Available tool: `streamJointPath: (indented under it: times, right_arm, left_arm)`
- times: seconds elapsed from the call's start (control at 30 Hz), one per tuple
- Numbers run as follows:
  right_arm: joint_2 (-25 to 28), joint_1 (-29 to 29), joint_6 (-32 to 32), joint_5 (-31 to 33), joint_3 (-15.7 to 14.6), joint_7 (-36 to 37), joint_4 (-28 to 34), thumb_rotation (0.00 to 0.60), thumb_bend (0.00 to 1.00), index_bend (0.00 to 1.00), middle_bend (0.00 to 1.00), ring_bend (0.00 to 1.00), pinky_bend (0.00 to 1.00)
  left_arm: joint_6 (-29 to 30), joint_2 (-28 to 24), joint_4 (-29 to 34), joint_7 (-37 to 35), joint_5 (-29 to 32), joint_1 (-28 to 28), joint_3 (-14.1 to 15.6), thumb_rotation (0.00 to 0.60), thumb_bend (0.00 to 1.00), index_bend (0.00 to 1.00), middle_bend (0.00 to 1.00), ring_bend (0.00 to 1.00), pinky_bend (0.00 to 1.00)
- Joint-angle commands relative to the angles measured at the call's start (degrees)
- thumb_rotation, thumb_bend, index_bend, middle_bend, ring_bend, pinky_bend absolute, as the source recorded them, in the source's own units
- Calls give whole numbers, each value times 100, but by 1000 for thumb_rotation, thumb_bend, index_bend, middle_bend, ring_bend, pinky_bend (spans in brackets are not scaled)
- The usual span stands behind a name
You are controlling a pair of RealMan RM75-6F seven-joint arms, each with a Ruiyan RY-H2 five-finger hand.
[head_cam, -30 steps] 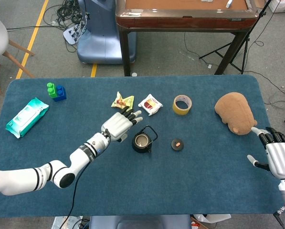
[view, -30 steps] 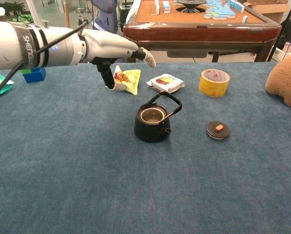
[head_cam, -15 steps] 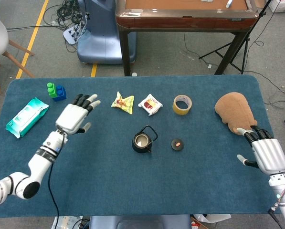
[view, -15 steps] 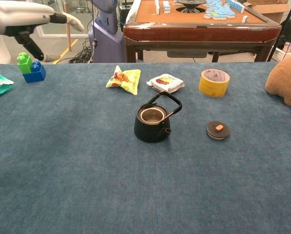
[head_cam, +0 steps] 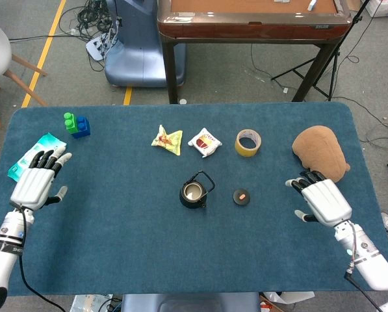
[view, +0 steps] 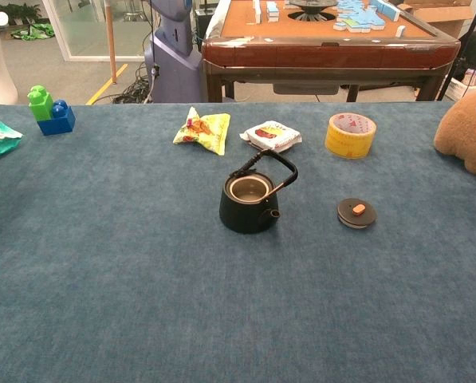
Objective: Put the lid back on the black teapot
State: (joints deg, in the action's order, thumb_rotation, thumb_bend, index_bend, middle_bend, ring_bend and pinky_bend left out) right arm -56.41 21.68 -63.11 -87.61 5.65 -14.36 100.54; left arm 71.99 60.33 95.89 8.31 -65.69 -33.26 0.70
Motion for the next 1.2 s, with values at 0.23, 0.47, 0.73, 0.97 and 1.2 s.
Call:
streamJointPath:
  times: [0.23,0.47,0.73,0.97,1.2]
  right_arm:
    - [-323,688,1040,477,22,-515,71,600,150,305,305,201,230]
    - [-803,1053,1503,1128,86,-830,-321,600,150,305,263,147,231]
    - [-1428,1532,1845,1784,124,-1430,-850,600,149,306,228,88,204]
    - [-1926,1904,1920,2317,124,-1942,-1166,600,150,305,161,5,39]
    - [-2334,2156,1999,2568,-22,-2215,-1493,600,150,305,139,0,0]
  left_arm:
    - [801,71,27,-267,-417,879,98,600,357,109,34,0,0]
    - [1189,131,167,-235,-770,1326,157,600,357,109,34,0,0]
    - [1307,163,220,-262,-1077,1639,172,600,358,109,34,0,0]
    - [1343,139,277,-246,-1280,1817,136,600,357,109,34,0,0]
    - [1322,89,366,-209,-1375,1939,77,600,357,109,34,0,0]
